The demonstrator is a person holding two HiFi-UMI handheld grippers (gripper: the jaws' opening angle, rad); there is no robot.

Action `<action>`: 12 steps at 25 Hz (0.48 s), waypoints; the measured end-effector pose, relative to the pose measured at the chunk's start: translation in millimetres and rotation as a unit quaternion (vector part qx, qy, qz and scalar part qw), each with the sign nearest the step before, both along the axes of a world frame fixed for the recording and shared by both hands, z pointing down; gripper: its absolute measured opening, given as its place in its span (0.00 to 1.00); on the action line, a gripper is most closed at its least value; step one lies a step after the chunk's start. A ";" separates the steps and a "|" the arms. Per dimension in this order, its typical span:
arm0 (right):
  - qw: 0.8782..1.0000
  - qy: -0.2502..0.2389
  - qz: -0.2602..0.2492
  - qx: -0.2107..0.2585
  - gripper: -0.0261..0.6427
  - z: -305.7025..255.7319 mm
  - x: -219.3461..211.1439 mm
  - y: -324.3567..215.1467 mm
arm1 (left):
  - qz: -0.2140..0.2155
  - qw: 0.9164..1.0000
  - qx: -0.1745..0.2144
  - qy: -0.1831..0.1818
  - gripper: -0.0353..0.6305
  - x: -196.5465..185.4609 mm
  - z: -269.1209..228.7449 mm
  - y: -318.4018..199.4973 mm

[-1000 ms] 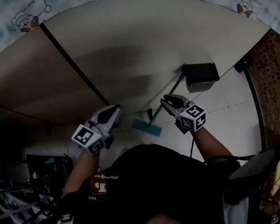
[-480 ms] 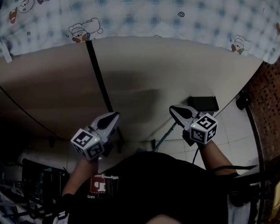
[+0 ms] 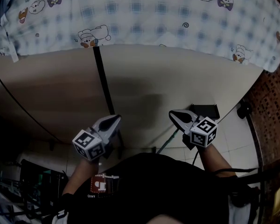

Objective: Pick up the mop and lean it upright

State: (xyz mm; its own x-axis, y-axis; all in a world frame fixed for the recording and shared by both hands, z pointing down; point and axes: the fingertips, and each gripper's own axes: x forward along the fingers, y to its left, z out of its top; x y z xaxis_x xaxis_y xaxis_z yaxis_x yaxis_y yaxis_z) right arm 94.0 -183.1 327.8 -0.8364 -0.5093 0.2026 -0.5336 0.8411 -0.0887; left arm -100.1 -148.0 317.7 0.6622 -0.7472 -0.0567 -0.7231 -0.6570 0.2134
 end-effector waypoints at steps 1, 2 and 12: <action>1.000 0.001 0.000 -0.002 0.06 0.9 0.7 -0.7 | 0.001 1.000 0.000 0.000 0.05 0.4 -0.2 -1.0; 1.000 0.002 0.000 -0.003 0.06 1.8 1.4 -1.6 | 0.001 1.000 0.001 0.001 0.05 0.8 -0.3 -2.0; 1.000 0.004 0.000 -0.007 0.06 4.5 1.6 -4.7 | 0.009 1.000 -0.005 -0.002 0.05 6.1 3.4 -8.0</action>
State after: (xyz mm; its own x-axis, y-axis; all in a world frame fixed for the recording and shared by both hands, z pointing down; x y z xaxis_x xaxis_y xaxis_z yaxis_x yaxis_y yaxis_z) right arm 95.6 -187.8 332.4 -0.8352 -0.5059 0.2156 -0.5337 0.8402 -0.0961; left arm -94.0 -156.0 321.1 0.6761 -0.7353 -0.0469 -0.7118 -0.6683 0.2162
